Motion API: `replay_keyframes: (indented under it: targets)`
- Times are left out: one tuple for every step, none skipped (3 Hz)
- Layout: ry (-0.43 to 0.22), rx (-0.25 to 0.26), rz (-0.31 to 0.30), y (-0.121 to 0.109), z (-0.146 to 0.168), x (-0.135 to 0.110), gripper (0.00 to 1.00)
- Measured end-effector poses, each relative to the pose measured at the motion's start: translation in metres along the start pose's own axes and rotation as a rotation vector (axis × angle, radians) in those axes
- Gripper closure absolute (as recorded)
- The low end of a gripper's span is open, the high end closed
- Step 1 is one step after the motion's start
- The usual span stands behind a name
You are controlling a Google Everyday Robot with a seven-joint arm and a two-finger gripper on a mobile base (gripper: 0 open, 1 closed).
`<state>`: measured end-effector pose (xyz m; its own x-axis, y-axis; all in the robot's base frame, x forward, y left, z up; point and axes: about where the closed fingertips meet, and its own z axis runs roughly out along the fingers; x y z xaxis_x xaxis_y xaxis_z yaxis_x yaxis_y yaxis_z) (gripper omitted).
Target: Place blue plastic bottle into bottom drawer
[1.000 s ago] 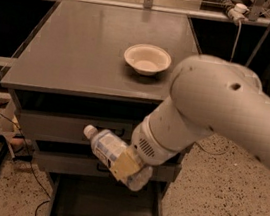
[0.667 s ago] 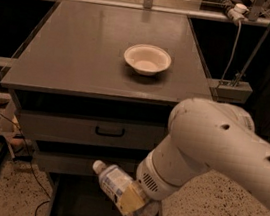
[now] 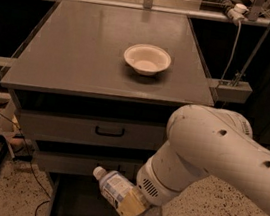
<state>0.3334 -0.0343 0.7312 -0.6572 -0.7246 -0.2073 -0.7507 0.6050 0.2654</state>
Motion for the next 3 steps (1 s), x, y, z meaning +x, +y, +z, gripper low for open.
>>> replay_keyframes:
  targets:
    - [-0.023, -0.026, 0.028, -0.005, 0.015, 0.003, 1.0]
    - [-0.061, -0.046, 0.156, -0.029, 0.056, 0.013, 1.0]
    - [-0.117, -0.012, 0.274, -0.06, 0.084, 0.009, 1.0]
